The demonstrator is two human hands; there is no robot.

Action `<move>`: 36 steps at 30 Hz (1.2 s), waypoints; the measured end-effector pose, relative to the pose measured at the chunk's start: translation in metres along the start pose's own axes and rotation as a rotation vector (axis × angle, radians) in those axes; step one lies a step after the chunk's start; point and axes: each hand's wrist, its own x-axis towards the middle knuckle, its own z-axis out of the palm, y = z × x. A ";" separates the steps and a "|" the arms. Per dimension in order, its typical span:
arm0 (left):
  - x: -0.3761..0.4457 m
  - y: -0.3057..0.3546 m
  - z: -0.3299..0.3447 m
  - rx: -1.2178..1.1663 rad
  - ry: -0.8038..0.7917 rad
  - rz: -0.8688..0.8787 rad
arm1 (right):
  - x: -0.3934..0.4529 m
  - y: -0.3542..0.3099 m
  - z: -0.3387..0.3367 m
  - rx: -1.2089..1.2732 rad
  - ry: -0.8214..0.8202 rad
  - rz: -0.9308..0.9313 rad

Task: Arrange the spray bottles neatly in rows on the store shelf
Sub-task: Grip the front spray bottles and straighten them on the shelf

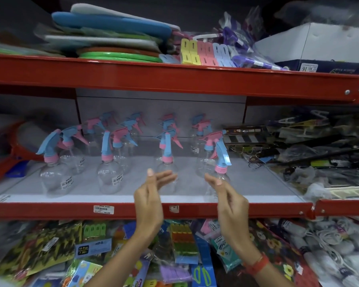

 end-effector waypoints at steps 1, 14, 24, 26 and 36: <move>0.004 -0.002 -0.004 -0.018 0.055 0.003 | 0.004 0.002 0.007 0.016 -0.073 0.030; 0.053 -0.006 -0.017 0.133 -0.246 -0.512 | 0.049 0.013 0.076 0.076 -0.483 0.505; 0.035 0.005 -0.045 0.170 -0.413 -0.508 | 0.025 -0.014 0.052 0.071 -0.503 0.510; 0.031 0.008 -0.045 0.173 -0.429 -0.497 | 0.022 -0.017 0.052 0.080 -0.481 0.512; 0.030 0.005 -0.059 0.208 -0.456 -0.486 | 0.014 -0.010 0.056 -0.041 -0.420 0.457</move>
